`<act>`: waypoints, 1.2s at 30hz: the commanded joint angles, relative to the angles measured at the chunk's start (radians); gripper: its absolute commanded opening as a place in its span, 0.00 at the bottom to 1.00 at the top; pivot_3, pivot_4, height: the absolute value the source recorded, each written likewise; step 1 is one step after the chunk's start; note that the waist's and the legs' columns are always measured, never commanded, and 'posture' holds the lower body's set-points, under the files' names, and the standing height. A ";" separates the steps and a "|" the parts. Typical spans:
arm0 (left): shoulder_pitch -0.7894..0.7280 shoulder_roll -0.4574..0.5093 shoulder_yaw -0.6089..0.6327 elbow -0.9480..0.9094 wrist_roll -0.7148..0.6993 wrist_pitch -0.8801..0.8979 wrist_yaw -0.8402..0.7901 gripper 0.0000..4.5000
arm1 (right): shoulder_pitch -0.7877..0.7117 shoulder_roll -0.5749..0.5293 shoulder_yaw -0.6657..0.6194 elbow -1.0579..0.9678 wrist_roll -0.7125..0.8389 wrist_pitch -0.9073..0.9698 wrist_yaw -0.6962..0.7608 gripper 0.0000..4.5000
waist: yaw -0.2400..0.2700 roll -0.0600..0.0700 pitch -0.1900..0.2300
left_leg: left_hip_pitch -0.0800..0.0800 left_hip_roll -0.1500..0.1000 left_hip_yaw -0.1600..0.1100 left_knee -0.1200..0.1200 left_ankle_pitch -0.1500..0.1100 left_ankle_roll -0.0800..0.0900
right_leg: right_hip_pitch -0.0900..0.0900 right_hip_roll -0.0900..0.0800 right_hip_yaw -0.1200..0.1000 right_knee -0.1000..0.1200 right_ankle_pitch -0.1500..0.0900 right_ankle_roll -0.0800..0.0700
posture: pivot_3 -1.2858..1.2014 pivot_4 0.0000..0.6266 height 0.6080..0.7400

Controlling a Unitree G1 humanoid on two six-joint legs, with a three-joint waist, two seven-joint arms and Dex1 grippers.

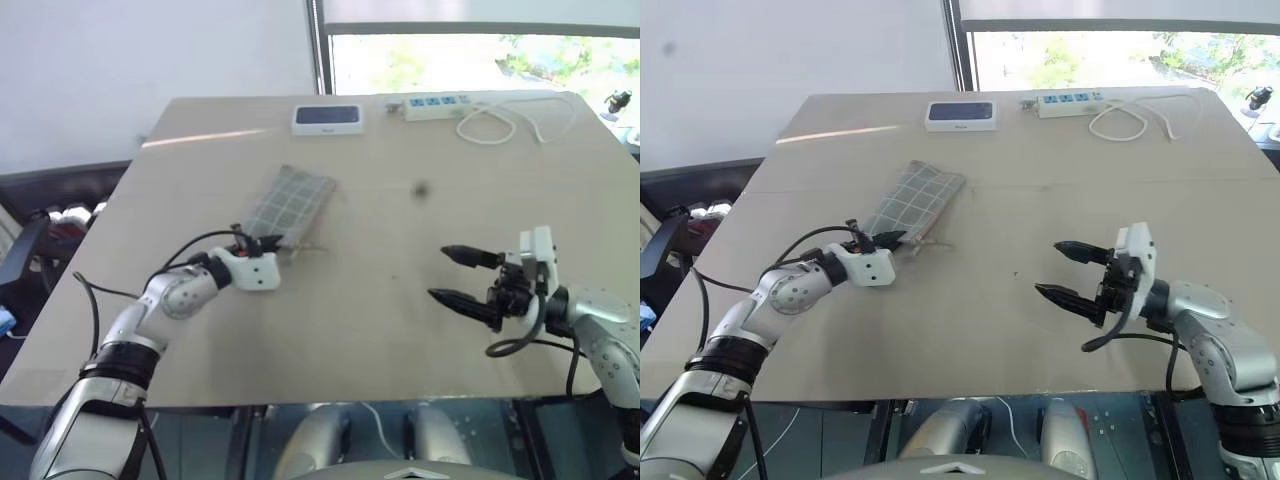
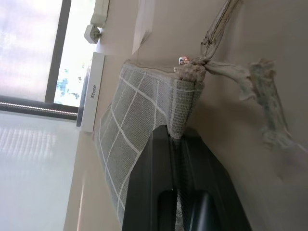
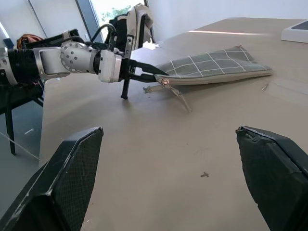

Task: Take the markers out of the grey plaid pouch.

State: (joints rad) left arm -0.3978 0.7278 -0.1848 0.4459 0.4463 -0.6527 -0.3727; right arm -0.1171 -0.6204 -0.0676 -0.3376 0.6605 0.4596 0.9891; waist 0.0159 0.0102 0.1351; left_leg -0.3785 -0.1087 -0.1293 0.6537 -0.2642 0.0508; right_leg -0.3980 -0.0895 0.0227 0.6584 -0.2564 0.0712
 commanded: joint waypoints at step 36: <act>-0.039 -0.173 -0.111 -0.218 -0.032 0.002 -0.108 0.00 | -0.316 0.138 0.310 0.206 -0.389 0.108 -0.181 0.01 | -0.028 -0.008 0.002 | -0.015 -0.001 0.001 0.002 0.001 -0.002 | -0.016 0.001 0.001 0.002 0.000 0.000 | 0.52 0.24 1.00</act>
State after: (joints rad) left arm -0.4305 0.5591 -0.3032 0.2464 0.4291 -0.6377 -0.4961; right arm -0.4253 -0.4752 0.2901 -0.1084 0.2657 0.5676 0.8168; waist -0.0122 0.0022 0.1374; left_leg -0.3940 -0.1099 -0.1287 0.6559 -0.2628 0.0486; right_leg -0.4137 -0.0882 0.0240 0.6605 -0.2562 0.0710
